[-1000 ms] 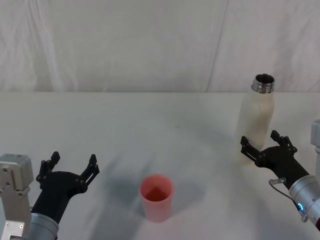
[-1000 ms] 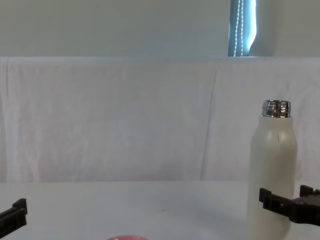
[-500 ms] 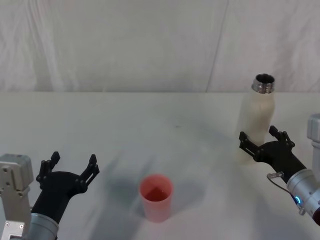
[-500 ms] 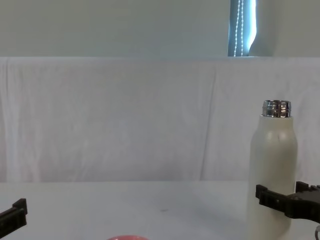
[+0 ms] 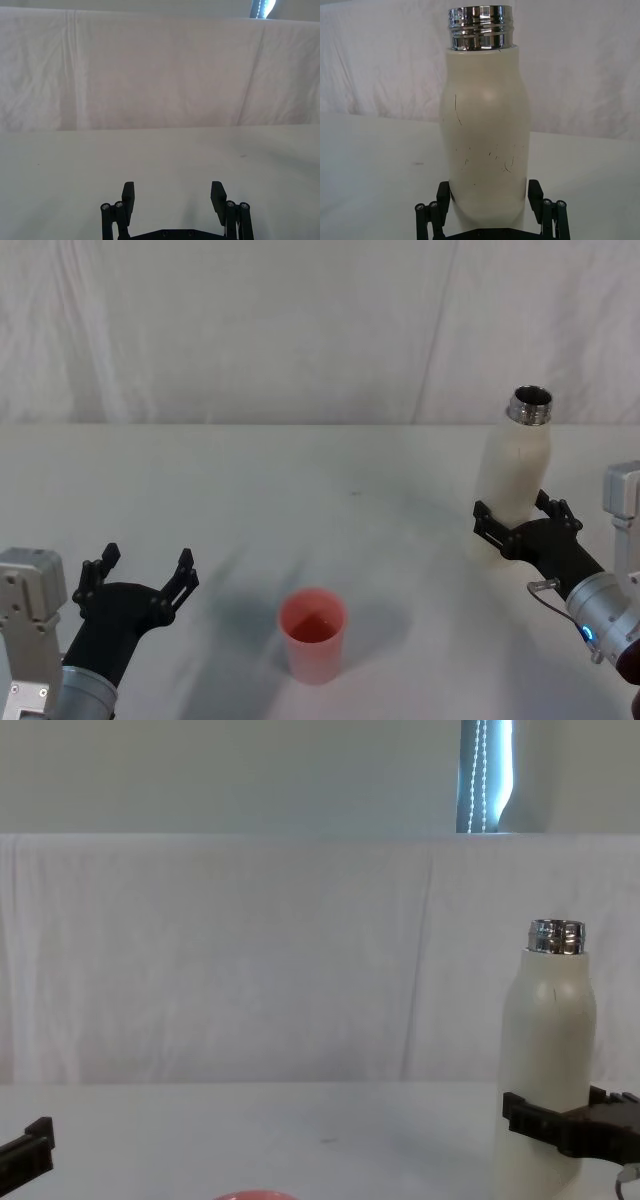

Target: Grasp the thermos with one hand and pour water into the cup lid.

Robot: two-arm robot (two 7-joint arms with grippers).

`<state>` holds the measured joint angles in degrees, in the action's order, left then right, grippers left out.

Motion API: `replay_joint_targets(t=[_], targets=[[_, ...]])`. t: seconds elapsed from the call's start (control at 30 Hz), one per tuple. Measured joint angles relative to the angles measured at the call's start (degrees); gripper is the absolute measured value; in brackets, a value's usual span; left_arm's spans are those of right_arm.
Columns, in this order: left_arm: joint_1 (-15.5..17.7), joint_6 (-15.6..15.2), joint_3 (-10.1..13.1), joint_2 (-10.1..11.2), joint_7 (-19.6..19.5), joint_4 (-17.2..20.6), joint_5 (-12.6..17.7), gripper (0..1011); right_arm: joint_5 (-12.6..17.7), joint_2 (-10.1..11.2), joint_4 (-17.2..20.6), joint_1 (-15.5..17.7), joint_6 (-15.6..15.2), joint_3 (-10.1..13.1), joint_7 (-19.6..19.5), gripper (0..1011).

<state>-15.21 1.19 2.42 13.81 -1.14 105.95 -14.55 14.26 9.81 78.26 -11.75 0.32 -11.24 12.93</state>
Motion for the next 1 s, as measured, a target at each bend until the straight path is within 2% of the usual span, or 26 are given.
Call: replay_joint_targets(t=[1.0], targets=[[0.0,0.0,0.0,0.0,0.0,0.0,0.0,1001,-1.19,-0.89,-3.01,-2.65,0.96,-1.1,0.25,1001]])
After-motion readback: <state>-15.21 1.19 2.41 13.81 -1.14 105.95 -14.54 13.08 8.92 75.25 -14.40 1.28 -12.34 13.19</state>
